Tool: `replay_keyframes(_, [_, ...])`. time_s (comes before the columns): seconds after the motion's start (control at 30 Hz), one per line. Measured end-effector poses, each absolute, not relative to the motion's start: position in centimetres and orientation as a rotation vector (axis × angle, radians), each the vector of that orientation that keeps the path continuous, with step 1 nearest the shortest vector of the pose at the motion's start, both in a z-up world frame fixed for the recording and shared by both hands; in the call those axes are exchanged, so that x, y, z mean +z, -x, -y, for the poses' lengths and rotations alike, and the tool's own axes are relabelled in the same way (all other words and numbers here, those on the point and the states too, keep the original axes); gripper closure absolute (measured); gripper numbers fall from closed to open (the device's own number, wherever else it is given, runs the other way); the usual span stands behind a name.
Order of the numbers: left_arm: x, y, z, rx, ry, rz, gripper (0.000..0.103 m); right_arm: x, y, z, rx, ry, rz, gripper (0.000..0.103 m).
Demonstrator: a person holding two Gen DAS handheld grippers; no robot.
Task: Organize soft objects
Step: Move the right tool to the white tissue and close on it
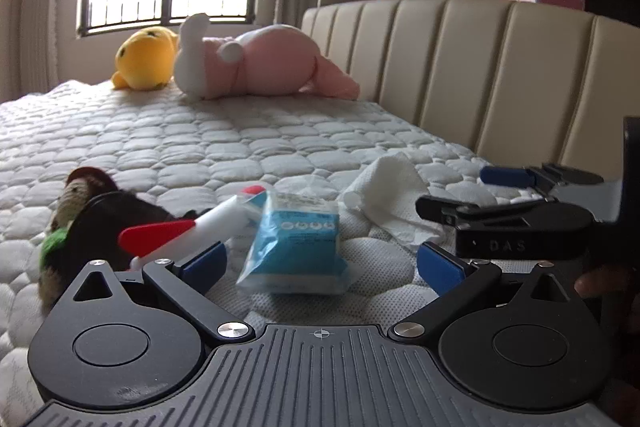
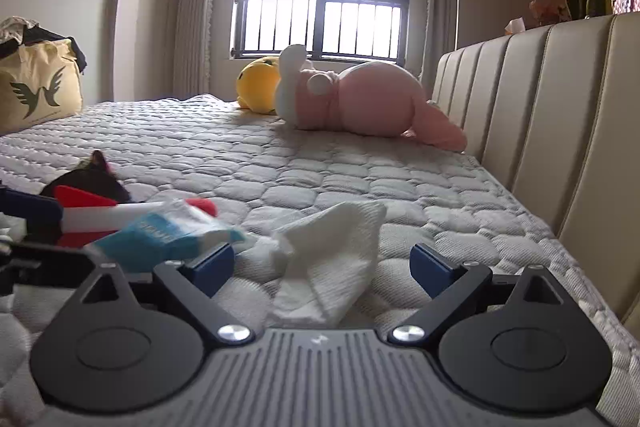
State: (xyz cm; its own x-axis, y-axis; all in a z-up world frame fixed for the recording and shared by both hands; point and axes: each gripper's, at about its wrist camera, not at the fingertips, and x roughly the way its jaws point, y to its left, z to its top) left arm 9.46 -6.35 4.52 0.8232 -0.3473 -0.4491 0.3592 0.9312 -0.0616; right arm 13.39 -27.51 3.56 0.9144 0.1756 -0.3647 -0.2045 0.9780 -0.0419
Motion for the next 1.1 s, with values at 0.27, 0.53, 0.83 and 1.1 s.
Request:
replay_keyframes(0.27, [3.3,-14.5,6.5,-0.385,0.064,-0.458,0.0,4.2,-21.5,29.6,0.259,-0.053,-0.444,0.002])
replay_keyframes(0.53, [0.7,-14.3,5.4,-0.12,0.054,-0.296,0.0,2.2,-21.4,30.9,0.039,-0.014,-0.231,0.0])
replay_keyframes(0.83, [0.3,-14.2,5.0,-0.165,0.08,-0.251,0.0,1.3,-22.2,29.9,0.113,0.011,-0.32,0.0])
replay_keyframes(1.1, [0.2,-15.0,6.0,-0.233,0.032,-0.287,0.0,0.8,-23.7,29.4,0.276,0.004,-0.436,0.001])
